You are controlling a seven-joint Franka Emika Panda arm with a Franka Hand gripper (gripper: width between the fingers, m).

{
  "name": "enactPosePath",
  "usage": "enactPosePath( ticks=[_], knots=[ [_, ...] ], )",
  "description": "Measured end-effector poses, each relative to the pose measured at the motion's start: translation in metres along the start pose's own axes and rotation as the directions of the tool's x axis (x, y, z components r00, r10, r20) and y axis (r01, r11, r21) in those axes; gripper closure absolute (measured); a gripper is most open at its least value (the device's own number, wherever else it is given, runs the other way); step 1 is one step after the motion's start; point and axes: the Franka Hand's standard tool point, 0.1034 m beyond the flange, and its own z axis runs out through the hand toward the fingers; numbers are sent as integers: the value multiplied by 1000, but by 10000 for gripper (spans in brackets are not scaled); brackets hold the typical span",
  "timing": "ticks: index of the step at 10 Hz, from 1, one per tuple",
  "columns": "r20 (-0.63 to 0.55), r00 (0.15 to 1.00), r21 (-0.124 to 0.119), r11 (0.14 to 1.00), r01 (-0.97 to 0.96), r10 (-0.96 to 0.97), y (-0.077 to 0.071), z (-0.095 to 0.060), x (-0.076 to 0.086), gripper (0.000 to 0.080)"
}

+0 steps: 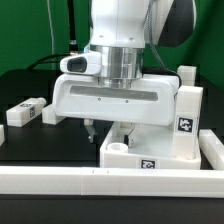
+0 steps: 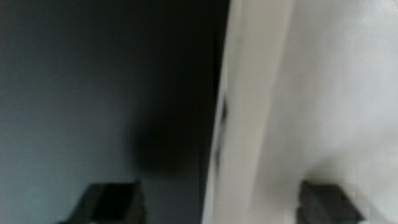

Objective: Assemble desk

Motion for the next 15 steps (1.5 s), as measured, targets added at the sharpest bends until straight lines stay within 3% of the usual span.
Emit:
enactPosePath(
  ticks=[1, 2, 3, 13, 15],
  knots=[
    [0, 1000, 0, 1000, 1, -1, 0, 0, 0, 568],
    [0, 1000, 0, 1000, 1, -1, 0, 0, 0, 568],
    [-2, 1000, 0, 1000, 4, -4, 0, 0, 1, 730],
    [-3, 1000, 0, 1000, 21, -21, 0, -1, 1, 734],
    [-4, 992, -1, 992, 123, -123, 0, -1, 3, 734]
  ],
)
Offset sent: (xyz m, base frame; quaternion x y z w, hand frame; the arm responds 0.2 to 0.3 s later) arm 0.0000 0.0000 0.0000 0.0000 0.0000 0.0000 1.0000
